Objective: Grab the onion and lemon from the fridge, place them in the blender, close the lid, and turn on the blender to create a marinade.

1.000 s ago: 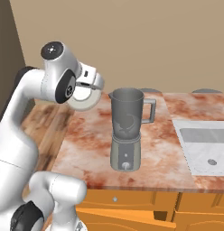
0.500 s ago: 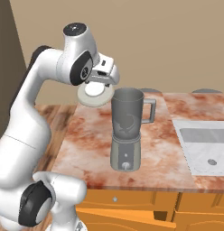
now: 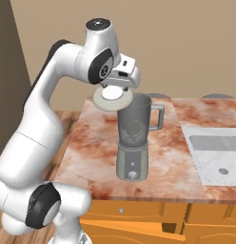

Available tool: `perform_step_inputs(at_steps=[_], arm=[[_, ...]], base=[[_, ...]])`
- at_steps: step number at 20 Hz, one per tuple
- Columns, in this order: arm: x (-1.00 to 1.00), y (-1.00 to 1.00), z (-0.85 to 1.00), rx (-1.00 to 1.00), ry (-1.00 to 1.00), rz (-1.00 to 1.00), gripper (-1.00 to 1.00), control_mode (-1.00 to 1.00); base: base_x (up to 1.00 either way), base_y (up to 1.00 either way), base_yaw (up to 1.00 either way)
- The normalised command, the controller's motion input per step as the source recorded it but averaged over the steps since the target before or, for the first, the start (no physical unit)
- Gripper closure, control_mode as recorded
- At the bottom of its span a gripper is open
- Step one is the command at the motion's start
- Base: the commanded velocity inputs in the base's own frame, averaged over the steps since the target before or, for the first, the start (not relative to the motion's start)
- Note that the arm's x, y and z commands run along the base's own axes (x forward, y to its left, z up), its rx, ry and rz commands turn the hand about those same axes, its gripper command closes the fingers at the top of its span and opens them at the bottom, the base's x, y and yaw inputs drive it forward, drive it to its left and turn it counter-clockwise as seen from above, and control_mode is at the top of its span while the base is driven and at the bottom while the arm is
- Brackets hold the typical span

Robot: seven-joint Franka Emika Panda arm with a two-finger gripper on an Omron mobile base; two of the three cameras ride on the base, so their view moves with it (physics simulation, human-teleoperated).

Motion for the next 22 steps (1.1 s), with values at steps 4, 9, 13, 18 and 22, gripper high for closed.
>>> perform_step_inputs(at_steps=[4, 9, 13, 18, 22], arm=[[0.19, -0.40, 0.00, 0.00, 0.00, 0.00, 1.00, -1.00], [0.40, -0.31, 0.00, 0.00, 0.00, 0.00, 1.00, -1.00], [0.41, -0.24, 0.00, 0.00, 0.00, 0.01, 1.00, -1.00], [0.16, -0.06, -0.04, 0.00, 0.00, 0.00, 1.00, -1.00], [0.07, 0.00, -0.04, 0.00, 0.00, 0.00, 1.00, -1.00]], base=[[0.00, 0.00, 0.00], [0.00, 0.00, 0.00], [0.00, 0.00, 0.00], [0.00, 0.00, 0.00], [0.00, 0.00, 0.00]])
